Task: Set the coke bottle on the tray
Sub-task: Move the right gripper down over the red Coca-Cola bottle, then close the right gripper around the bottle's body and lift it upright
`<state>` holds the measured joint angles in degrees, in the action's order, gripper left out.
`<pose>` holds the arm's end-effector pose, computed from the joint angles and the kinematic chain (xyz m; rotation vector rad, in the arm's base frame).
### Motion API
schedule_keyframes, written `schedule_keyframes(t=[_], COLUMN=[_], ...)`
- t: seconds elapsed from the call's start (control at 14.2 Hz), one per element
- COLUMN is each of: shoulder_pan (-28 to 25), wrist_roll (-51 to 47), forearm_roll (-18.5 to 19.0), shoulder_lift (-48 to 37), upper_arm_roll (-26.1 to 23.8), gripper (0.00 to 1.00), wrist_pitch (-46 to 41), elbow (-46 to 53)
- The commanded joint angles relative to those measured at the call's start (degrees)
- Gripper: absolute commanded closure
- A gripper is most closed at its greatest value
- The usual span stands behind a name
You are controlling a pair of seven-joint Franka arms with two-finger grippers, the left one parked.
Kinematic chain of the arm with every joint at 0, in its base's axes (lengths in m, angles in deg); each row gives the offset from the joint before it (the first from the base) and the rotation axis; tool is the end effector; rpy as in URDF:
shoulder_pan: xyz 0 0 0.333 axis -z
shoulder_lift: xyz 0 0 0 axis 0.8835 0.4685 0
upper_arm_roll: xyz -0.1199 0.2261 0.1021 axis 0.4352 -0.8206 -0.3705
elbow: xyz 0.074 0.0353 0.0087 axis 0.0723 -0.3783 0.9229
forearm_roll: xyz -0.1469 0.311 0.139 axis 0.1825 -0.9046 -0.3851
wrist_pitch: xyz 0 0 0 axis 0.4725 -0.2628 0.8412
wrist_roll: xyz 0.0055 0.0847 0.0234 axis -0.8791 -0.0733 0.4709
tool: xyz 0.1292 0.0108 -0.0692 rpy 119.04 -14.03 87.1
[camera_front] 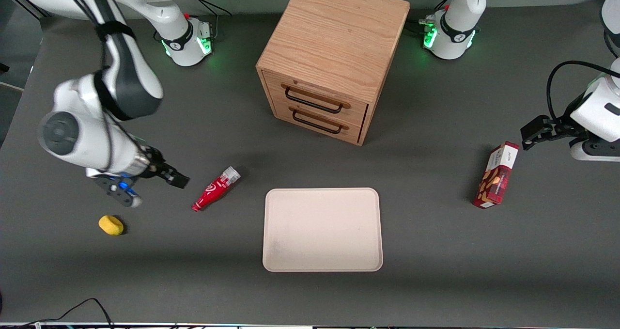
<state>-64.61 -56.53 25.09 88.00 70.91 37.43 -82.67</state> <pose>0.5819 0.1494 0.3179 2.9411 -1.0730 -0.1890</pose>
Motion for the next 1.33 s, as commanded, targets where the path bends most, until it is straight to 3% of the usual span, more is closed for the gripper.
schedule_keyframes(t=[0.0, 0.28, 0.42, 0.7, 1.05, 1.12, 1.26], shoulder_pan=[0.2, 0.0, -1.2, -1.4, -1.3, -1.3, -1.3], wrist_roll=[-7.3, -11.0, -12.1, -17.5, -17.5, -17.5, -17.5], forearm_roll=[1.1, 1.2, 1.3, 6.8, 6.9, 6.9, 6.9], shoulder_lift=[3.8, 6.9, 9.0, 11.6, 13.3, 13.4, 13.7], upper_arm_roll=[-0.5, -1.1, -1.1, -1.1, -1.1, -1.2, -1.1], gripper=[0.0, 0.0, 0.0, 0.0, 0.0, 0.1, 0.41], wrist_pitch=[5.2, 16.9, 18.2, 24.0, 27.6, 28.0, 28.2], elbow=[-1.7, -7.9, -8.1, -10.7, -12.0, -12.1, -12.2])
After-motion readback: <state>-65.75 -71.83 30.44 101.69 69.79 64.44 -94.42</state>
